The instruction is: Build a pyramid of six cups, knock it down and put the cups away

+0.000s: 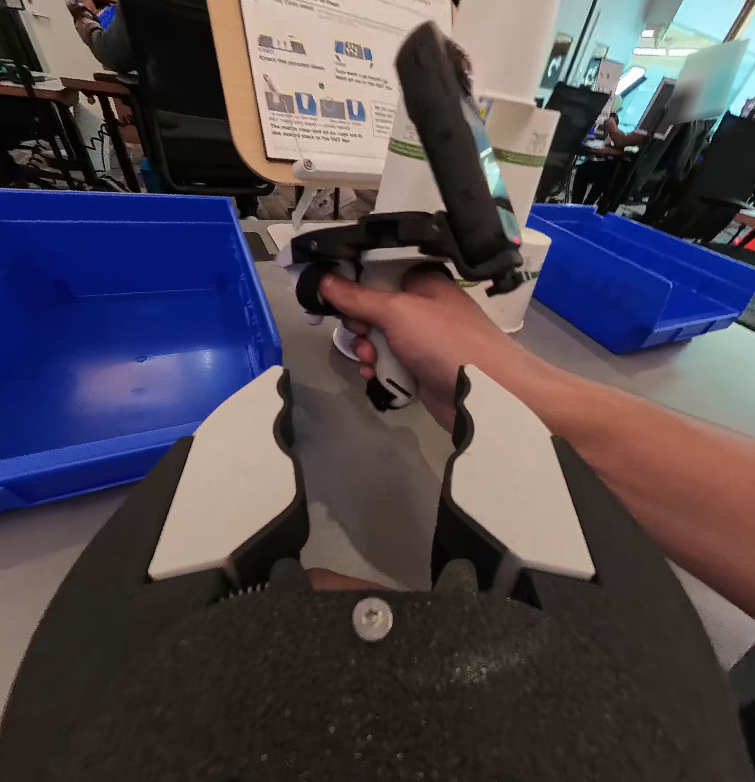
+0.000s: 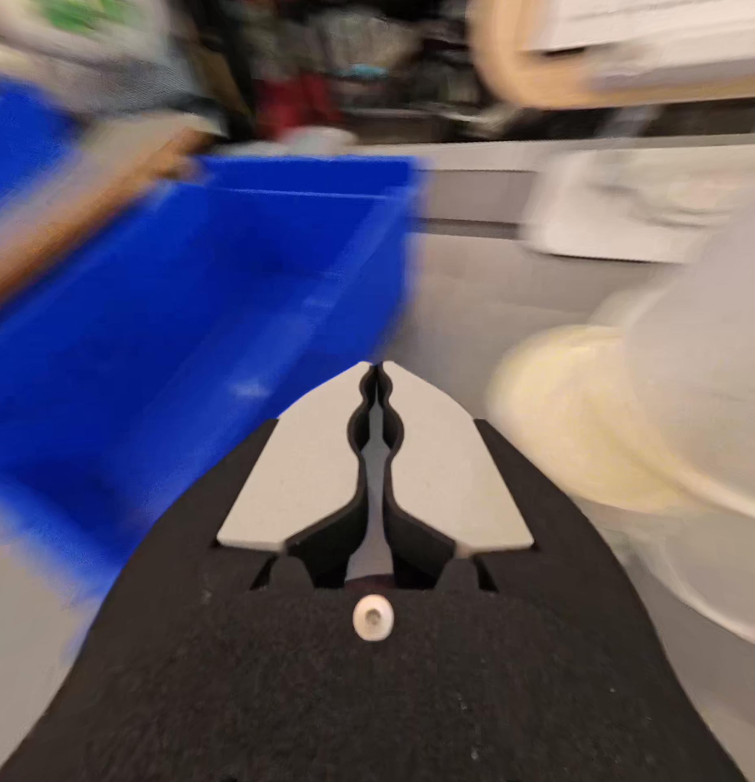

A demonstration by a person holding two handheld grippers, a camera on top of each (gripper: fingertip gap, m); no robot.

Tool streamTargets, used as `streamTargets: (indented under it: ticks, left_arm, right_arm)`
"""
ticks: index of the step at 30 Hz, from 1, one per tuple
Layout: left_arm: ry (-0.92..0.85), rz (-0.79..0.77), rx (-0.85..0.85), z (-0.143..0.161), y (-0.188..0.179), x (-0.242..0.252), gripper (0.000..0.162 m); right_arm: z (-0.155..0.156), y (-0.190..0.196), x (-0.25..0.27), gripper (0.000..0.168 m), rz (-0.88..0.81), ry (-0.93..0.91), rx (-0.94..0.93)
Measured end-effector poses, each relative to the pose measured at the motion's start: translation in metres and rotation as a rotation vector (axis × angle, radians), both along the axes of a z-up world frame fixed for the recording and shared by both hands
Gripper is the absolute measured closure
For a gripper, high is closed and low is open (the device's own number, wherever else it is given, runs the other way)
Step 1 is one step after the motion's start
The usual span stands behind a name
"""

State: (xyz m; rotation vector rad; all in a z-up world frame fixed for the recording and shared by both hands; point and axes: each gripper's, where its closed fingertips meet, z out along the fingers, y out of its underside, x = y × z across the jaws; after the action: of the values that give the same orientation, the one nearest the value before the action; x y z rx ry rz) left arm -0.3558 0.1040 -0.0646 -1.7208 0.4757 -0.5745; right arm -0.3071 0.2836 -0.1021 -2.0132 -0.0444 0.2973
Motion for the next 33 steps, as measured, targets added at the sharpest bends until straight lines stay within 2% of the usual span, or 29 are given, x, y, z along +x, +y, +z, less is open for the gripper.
streamTargets:
  ticks: [1,2,3,4,7,9,12,13,14,15,17,20,25,28,33]
  left_arm:
    - [0.018,-0.001,0.007,-0.001,-0.001,0.003,0.089]
    - [0.031,-0.006,0.012,-0.001,-0.003,0.007,0.089]
    - [0.037,-0.018,0.013,-0.001,-0.005,0.011,0.089]
    - [0.038,-0.029,0.019,-0.001,-0.008,0.016,0.089]
    - [0.073,-0.047,0.04,0.0,-0.014,0.025,0.089]
    - [0.085,-0.066,0.043,-0.001,-0.017,0.032,0.089]
    - [0.116,-0.088,-0.006,-0.014,-0.019,0.039,0.088]
    - [0.114,-0.104,-0.037,-0.02,-0.02,0.042,0.085]
    - [0.103,-0.113,-0.065,-0.025,-0.021,0.044,0.085]
    - [0.094,-0.129,-0.101,-0.031,-0.022,0.047,0.085]
    - [0.085,-0.152,-0.167,-0.041,-0.023,0.052,0.082]
    - [0.104,-0.157,-0.208,-0.054,-0.022,0.054,0.081]
    - [0.152,-0.145,-0.203,-0.059,-0.022,0.051,0.08]
    - [0.195,-0.13,-0.187,-0.061,-0.021,0.047,0.079]
    - [0.217,-0.11,-0.189,-0.066,-0.019,0.042,0.08]
  right_arm:
    - [0.002,0.004,0.061,0.168,-0.258,-0.149,0.01]
    - [0.016,-0.007,0.119,0.168,-0.46,-0.225,0.072]
    - [0.021,-0.026,0.159,0.168,-0.557,-0.186,0.087]
    - [0.019,-0.043,0.177,0.168,-0.558,-0.105,0.077]
    - [0.019,-0.085,0.165,0.168,-0.394,-0.106,0.142]
    - [0.012,-0.114,0.12,0.168,-0.185,-0.056,0.161]
    - [0.007,-0.166,0.066,0.153,0.162,0.008,0.169]
    - [0.002,-0.188,0.055,0.143,0.306,-0.008,0.14]
    - [-0.002,-0.204,0.058,0.136,0.366,-0.044,0.126]
    - [-0.006,-0.217,0.068,0.134,0.382,-0.071,0.101]
    - [-0.011,-0.24,0.085,0.113,0.437,-0.089,0.062]
    - [-0.009,-0.249,0.122,0.102,0.374,-0.178,0.118]
    - [-0.021,-0.246,0.17,0.095,0.251,-0.355,0.2]
    - [-0.024,-0.247,0.185,0.094,0.207,-0.317,0.183]
    - [-0.018,-0.245,0.198,0.094,0.176,-0.369,0.21]
